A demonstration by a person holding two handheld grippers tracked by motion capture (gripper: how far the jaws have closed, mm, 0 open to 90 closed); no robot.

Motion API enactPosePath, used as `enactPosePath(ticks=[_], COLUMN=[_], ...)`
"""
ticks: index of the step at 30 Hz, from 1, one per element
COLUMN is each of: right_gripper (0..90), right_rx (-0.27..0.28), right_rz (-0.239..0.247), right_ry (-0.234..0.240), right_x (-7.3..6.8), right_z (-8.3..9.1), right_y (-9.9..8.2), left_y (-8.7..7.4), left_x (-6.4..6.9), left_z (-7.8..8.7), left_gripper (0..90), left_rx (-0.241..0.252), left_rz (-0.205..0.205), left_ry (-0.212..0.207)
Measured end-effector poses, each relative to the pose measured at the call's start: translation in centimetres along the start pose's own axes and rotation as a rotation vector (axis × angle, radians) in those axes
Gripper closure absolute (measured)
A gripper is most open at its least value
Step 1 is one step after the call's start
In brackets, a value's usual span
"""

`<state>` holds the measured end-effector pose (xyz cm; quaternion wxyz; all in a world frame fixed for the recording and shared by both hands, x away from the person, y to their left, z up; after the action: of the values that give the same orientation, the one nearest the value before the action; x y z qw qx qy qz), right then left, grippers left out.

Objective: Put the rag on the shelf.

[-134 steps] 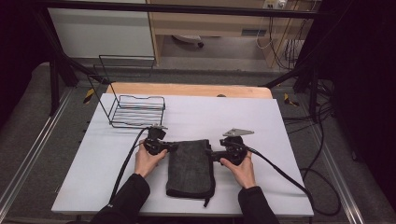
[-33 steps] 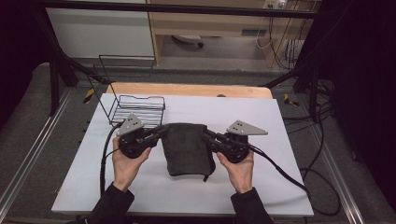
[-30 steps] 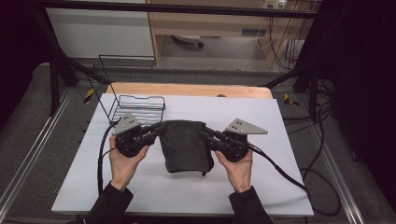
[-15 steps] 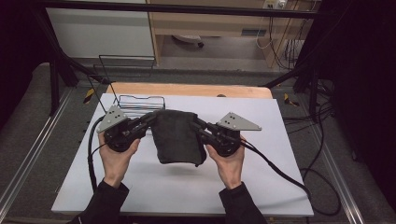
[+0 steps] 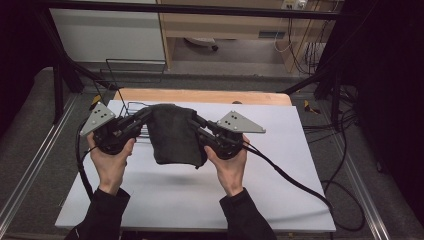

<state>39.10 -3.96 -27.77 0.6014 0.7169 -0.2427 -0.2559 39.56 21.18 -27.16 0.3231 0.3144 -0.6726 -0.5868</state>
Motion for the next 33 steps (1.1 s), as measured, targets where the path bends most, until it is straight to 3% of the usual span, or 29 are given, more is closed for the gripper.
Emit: enactPosePath(ticks=[14,33], right_gripper=[78.1,78.4], right_rx=[0.06,0.149], right_rz=[0.052,0.097], right_ry=[0.008,0.005], right_x=[-1.9,-2.3], right_z=[-4.2,-8.9], right_y=[2.2,5.8], left_y=[3.2,7.8], left_x=[-2.4,-5.4], left_z=[1.2,1.2], left_gripper=[79.9,79.9], left_rx=[0.105,0.205], left_rz=[-0.006,-0.012], left_ry=[0.06,0.103])
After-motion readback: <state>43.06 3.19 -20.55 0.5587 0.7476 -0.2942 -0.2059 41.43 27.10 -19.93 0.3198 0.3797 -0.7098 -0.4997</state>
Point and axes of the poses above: each handheld gripper's, and its own axes: z roughly backward along the jaws, y roughly out of its top, x roughly to its right, the point moved 3 cm from there along -z, roughly forward along the jaws, and after that the axes turned 12 degrees about x, right-handed, at the moved point
